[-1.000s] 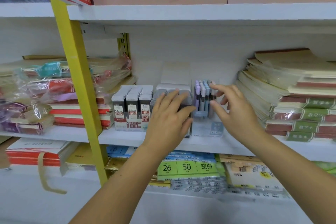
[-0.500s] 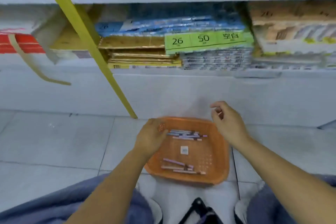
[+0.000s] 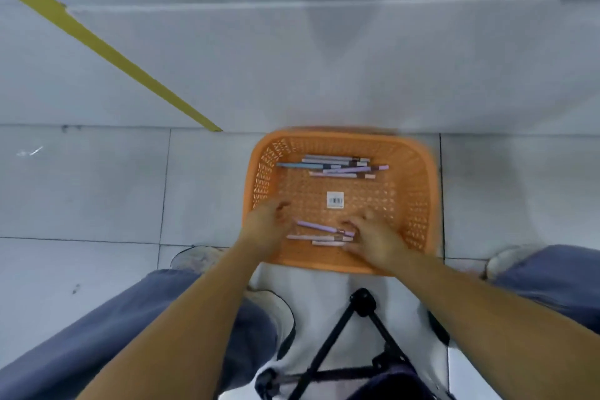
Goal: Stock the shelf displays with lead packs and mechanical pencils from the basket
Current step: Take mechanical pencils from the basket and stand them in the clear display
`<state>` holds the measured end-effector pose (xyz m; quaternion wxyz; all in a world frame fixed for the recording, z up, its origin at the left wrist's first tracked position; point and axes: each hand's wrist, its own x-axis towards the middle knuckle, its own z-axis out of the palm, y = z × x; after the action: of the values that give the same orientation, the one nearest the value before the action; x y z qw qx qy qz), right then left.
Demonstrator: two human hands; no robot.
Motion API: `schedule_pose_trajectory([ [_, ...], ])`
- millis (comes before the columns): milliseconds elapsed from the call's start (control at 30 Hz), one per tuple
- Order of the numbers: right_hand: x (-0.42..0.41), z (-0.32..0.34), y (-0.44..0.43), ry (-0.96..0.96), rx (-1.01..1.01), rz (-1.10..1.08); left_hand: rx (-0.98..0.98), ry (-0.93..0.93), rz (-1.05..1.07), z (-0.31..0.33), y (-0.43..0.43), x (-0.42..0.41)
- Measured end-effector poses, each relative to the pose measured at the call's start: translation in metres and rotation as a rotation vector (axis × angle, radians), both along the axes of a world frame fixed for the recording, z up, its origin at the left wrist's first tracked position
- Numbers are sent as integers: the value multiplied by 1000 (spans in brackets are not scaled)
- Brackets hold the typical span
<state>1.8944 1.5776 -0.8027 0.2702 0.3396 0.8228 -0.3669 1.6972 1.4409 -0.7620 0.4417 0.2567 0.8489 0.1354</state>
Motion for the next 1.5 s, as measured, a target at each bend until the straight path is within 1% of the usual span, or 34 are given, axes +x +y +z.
schedule_pose_trajectory([
  [100,-3,-13,-10,45,91,55,-29,-20,-2,-9,2,0],
  [200,-2,-17,-11,123,174,46,-66,-69,-100,-16,4,3],
  [300,0,-18,-8,193,212,6,-90,-63,-178,-22,9,5],
  [400,-3,-18,-5,195,221,35,-134,-33,-247,-27,14,5],
  [500,-9,-20,0,175,172,45,-145,-21,-282,-30,18,8],
  [633,-17,-15,11,176,70,13,-143,-79,-230,-30,23,11],
  [700,-20,-9,17,202,-90,-128,-129,-96,-214,-32,27,10],
  [800,-22,0,25,206,-410,-471,-94,-120,-210,-33,30,13],
  [867,-22,4,27,175,-501,-563,-56,-166,-172,-33,30,17],
  [967,-19,6,26,172,-543,-639,-27,-205,-141,-32,31,21],
  [1100,-16,7,21,183,-486,-689,-33,-217,-126,-31,33,21],
  [1133,-15,7,21,184,-480,-711,-19,-181,-114,-30,35,19],
  [1167,-14,8,23,187,-479,-738,11,-99,-111,-30,37,16],
  [1267,-7,13,33,181,-436,-776,159,237,-150,-29,52,6],
  [1300,-3,14,37,178,-412,-770,202,300,-185,-28,59,4],
  [1367,4,16,44,167,-374,-755,242,338,-273,-30,75,1],
  [1500,7,17,52,129,-355,-745,130,345,-449,-42,97,8],
])
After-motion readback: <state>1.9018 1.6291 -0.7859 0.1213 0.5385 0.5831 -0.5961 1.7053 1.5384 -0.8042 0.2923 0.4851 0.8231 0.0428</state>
